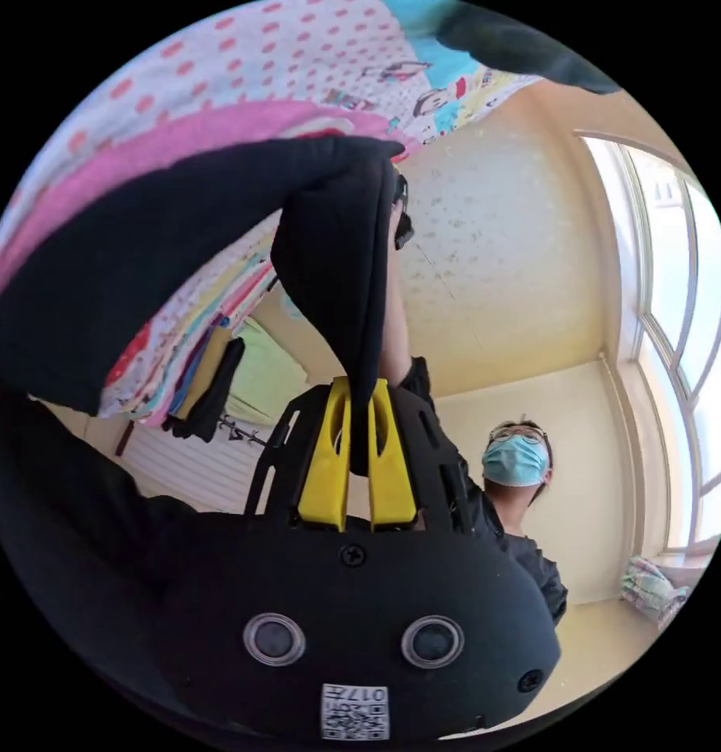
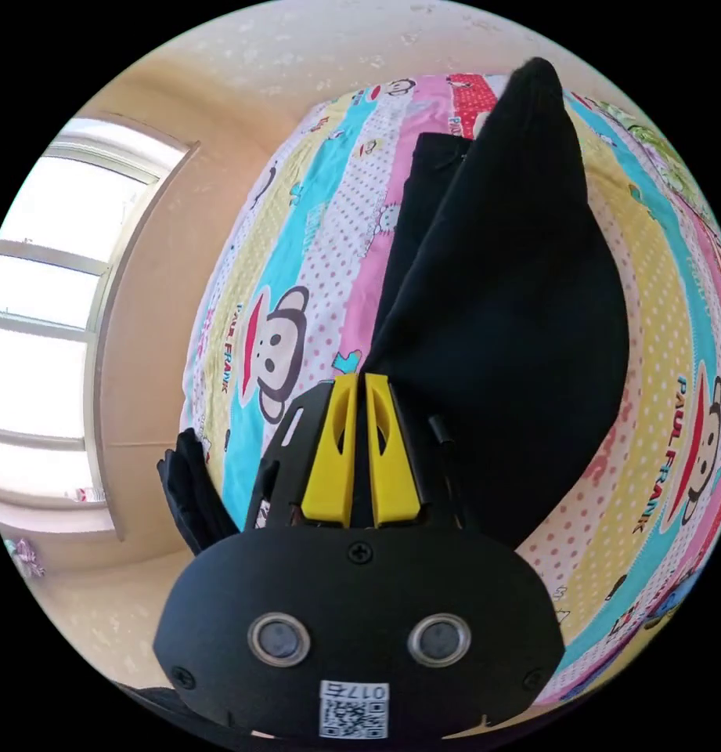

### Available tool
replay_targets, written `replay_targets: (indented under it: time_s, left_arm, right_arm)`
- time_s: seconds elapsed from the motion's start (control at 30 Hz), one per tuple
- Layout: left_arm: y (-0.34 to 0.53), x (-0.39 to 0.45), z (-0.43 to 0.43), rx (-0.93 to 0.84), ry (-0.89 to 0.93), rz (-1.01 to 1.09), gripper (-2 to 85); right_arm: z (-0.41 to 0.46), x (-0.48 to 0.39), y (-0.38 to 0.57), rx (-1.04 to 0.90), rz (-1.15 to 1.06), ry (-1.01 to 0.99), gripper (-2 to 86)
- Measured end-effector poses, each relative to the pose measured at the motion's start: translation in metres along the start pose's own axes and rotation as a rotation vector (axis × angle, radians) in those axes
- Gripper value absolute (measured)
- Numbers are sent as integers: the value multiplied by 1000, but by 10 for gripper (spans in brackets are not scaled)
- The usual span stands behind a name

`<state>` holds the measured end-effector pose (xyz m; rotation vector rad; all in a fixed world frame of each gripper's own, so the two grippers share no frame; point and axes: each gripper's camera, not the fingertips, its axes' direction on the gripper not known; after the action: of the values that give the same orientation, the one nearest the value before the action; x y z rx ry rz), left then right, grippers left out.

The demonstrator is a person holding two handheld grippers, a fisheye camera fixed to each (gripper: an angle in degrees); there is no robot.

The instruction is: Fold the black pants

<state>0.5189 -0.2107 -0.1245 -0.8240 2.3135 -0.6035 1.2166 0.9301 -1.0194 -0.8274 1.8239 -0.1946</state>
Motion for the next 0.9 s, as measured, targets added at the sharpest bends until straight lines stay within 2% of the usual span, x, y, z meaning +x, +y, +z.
replay_targets:
  time_s: [0.07,0.13,0.23,0.33,0.43,0.5,0.57,0.67,0.8,0.9]
  left_arm:
    - [-6,-1,-34,48,-242,-105,35]
    - [-16,13,-42,-14,-519,-104,40]
    - [-25,34,-17,-117,-698,-38,42]
    - [-26,45,6,-169,-828,0,45]
    - [-25,48,14,-159,-908,9,50]
    - [-25,46,18,-171,-930,28,51]
    - [-25,42,21,-194,-924,37,51]
    - [-22,36,28,-225,-901,48,48]
    - [5,54,78,-363,-998,234,45]
    - [12,41,87,-293,-1131,184,54]
  right_arm:
    - [30,-13,16,-36,40,12,32]
    - [28,-24,38,-16,-6,19,47]
    - [1,-37,108,-15,-150,0,76]
    - [-25,-21,204,-38,-143,30,84]
    - [-21,9,299,-151,-26,6,92]
    - [-10,22,349,-219,62,-87,89]
    - [-10,25,397,-184,122,-231,75]
    - [-24,21,419,-180,137,-289,35]
    - [-66,8,433,-122,78,-303,18]
    - [-89,21,449,-67,144,-303,13]
